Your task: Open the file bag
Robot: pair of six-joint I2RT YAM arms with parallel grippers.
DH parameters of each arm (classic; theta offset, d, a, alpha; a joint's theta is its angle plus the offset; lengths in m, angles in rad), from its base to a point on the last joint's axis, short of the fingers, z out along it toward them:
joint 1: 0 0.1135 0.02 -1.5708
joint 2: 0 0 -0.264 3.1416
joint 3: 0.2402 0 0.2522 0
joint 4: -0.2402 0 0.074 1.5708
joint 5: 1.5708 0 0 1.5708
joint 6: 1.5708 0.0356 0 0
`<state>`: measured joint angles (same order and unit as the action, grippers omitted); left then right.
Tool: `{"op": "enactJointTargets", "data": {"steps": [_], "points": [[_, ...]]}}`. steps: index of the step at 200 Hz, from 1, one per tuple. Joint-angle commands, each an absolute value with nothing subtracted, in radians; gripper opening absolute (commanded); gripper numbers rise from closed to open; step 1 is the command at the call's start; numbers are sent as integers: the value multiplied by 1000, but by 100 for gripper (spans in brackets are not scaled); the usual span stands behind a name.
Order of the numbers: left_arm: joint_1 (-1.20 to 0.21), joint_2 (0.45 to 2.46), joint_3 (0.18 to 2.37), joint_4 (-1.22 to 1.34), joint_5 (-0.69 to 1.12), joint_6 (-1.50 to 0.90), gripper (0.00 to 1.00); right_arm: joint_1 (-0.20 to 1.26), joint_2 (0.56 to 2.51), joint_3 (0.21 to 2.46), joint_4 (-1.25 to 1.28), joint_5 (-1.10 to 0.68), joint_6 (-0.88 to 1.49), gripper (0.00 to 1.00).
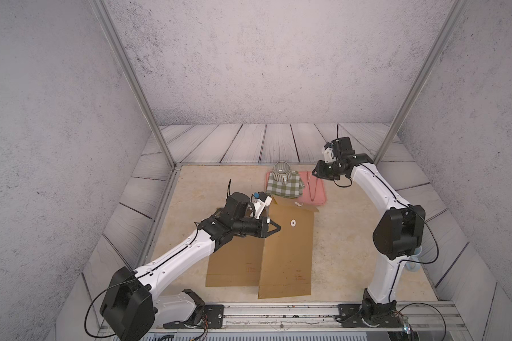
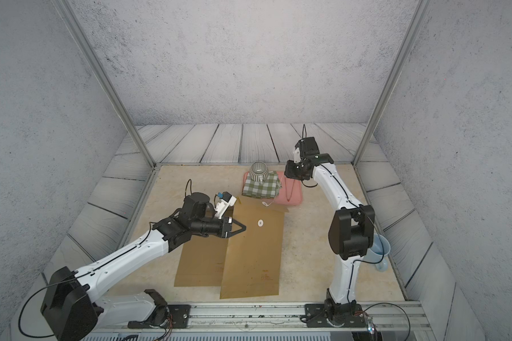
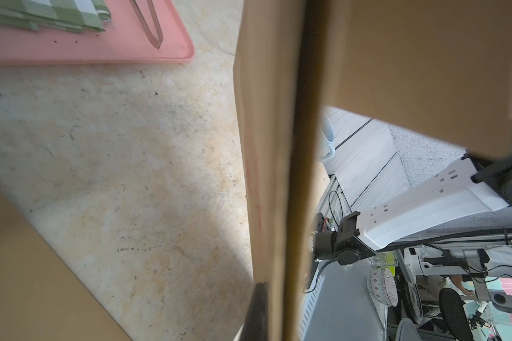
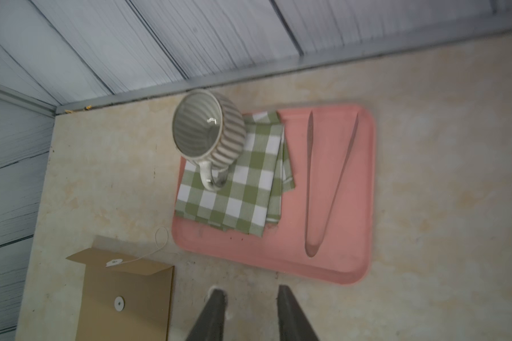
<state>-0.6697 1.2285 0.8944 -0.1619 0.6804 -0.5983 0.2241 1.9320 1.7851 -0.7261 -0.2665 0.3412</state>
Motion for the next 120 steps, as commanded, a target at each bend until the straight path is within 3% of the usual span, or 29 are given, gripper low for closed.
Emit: {"op": "enactJointTargets", "data": {"steps": [1, 17, 24, 52, 120], "points": [[-673, 1192, 907, -140, 694, -590, 0, 227, 1930, 1702, -667, -299, 368, 44], [-673, 1180, 904, -127, 693, -605, 0, 226, 1939, 1665, -691, -210, 374, 51], [-673, 1176, 902, -122, 695, -610, 0, 223, 1943, 1661, -714, -149, 377, 62], [-671, 1153, 888, -104, 682, -638, 0, 159, 1943, 1668, -804, 2, 412, 83], [-666, 1232, 854, -51, 541, -691, 0, 129, 1587, 1637, -853, 107, 381, 90]]}}
